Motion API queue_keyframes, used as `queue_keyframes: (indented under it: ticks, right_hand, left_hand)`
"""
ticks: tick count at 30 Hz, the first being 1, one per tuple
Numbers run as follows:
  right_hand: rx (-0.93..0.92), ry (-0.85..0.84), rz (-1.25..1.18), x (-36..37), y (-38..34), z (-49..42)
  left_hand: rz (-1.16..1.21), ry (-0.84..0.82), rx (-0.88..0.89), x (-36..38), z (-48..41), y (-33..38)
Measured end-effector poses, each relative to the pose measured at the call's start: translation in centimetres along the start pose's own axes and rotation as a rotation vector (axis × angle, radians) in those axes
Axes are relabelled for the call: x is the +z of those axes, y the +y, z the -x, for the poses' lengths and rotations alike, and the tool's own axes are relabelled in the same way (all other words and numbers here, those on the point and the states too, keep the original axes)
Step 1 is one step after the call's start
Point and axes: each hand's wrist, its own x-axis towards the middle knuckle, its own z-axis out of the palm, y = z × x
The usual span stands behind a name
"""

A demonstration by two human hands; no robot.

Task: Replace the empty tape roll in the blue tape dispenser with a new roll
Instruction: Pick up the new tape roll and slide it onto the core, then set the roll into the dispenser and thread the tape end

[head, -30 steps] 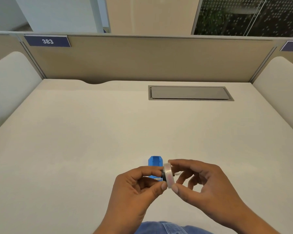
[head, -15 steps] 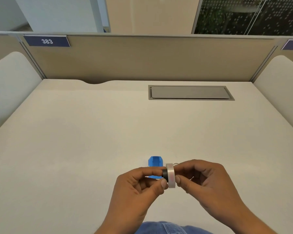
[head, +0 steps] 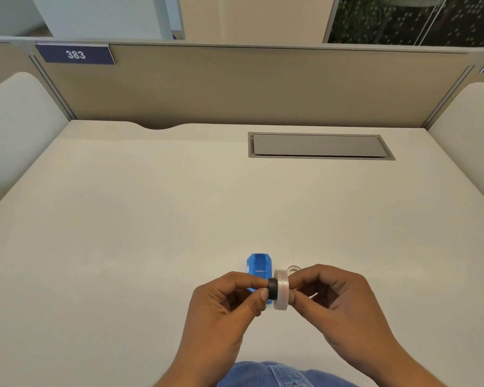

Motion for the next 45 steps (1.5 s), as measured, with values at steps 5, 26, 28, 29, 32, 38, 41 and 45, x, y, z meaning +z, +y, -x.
queue_keyframes:
  ticks: [5,26,28,29,32,38,41,45]
  right_hand:
    - [0.036,-0.015,0.013,0.1,0.3,-0.8]
    - [0.19,-0.053,-0.017,1.1,6.0,-7.6]
    - [0.176,-0.052,0.049,1.4,6.8,-8.3]
    - [0.172,-0.053,0.075,1.5,7.2,-8.6]
    - [0.173,-0.054,0.129,1.9,8.2,-9.4]
    - [0.159,-0.031,0.162,2.6,9.5,-10.3]
    - [0.14,-0.025,0.181,2.8,9.8,-10.6]
    - [0.13,-0.02,0.208,2.9,10.1,-10.8]
  left_hand:
    - [-0.035,0.02,-0.04,0.1,-0.6,-0.5]
    - [-0.203,0.02,-0.157,0.4,-7.2,-5.0]
    - [-0.247,0.023,-0.168,0.4,-7.9,-5.8]
    - [-0.269,0.023,-0.172,0.3,-8.2,-6.3]
    - [-0.332,0.019,-0.171,0.3,-8.9,-7.4]
    - [-0.384,0.051,-0.173,0.2,-10.0,-8.7]
    - [-0.381,0.057,-0.18,0.1,-10.3,-9.3]
    - [-0.391,0.05,-0.169,0.1,-10.6,-9.8]
